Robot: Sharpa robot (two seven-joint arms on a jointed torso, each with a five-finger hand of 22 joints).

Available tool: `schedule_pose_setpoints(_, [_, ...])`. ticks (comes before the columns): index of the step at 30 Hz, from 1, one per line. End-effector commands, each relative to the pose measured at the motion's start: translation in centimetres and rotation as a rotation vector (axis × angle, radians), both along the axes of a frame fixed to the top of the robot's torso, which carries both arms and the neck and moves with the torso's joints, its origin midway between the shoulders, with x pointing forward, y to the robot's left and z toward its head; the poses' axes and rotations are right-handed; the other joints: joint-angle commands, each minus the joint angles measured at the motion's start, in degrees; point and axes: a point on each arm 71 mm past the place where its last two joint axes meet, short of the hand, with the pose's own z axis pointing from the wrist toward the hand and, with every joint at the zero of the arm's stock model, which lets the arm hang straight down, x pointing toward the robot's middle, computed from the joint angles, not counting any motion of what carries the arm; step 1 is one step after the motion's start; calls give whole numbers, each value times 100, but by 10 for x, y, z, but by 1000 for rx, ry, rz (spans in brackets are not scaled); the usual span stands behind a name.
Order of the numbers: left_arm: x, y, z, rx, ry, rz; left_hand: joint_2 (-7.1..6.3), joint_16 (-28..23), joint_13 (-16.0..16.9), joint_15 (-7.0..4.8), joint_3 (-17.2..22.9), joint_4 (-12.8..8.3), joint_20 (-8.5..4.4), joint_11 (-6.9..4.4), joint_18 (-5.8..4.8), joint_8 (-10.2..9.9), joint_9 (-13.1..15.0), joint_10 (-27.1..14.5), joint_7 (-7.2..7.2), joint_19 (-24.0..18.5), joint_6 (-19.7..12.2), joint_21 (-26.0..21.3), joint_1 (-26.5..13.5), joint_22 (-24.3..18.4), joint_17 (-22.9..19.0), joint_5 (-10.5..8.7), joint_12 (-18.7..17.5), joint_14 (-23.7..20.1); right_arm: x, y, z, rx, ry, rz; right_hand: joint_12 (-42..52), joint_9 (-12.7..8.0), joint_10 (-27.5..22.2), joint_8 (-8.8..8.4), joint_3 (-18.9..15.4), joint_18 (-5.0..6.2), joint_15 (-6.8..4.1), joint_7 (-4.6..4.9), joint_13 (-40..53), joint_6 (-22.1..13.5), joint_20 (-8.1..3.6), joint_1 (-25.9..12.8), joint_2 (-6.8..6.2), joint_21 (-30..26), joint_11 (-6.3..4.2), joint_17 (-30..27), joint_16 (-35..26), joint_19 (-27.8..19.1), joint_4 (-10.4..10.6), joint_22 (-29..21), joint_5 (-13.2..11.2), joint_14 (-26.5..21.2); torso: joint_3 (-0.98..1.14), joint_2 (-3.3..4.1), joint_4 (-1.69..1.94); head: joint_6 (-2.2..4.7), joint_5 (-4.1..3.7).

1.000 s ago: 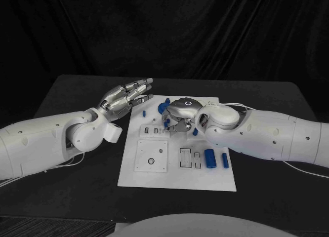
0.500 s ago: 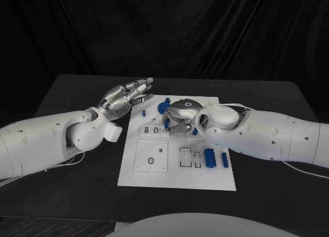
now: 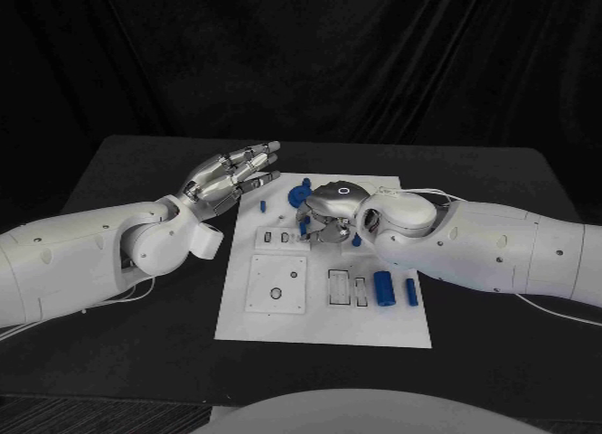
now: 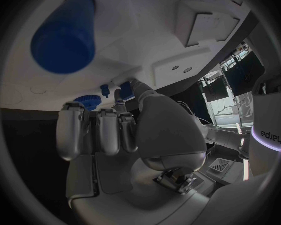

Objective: Assemble the parts on the task board

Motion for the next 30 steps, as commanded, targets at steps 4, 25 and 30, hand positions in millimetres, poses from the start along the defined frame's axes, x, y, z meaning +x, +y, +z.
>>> schedule_pose_setpoints(4, [-1, -1, 1, -13, -5, -8, 0, -4, -3, 39, 35, -15, -6, 35, 112, 22, 4, -14, 25, -36, -34, -30, 52, -5, -2, 37, 9, -8, -1, -3, -1, 7, -10, 0, 20, -168, 590, -267, -138, 72, 11, 9, 1508, -321, 3, -96, -35, -61, -15, 468, -39, 121, 56, 1008, -323, 391, 1, 0, 1, -8, 17])
schedule_pose_setpoints(25, [-8, 10, 9, -11, -67, 78, -103, 373, 18, 186, 175, -158, 189, 224, 115, 107, 28, 74, 176, 183, 151, 107, 110, 66, 61, 87, 176, 154, -7, -37, 77, 257, -222, -10, 20, -1069, 590, -814, -532, 75, -102, -129, 1508, -2110, -113, -398, -649, -131, -143, 407, -79, 144, 1098, 1042, -705, 385, 6, -20, -3, -12, 14])
schedule_pose_setpoints(30, [-7, 22, 26, 50, -160, 135, -259, 1794, 181, 380, 289, -152, 264, 573, 107, 199, 48, 785, 202, 1264, 407, 770, 83, 367, 253, 116, 1457, 1033, -5, -57, 111, 296, -281, -34, 20, -1009, 590, -723, -495, 72, -76, -94, 1508, -1692, -90, -647, -577, -123, -112, 437, -56, 154, 1101, 1053, -714, 394, 9, -6, -11, 1, -2])
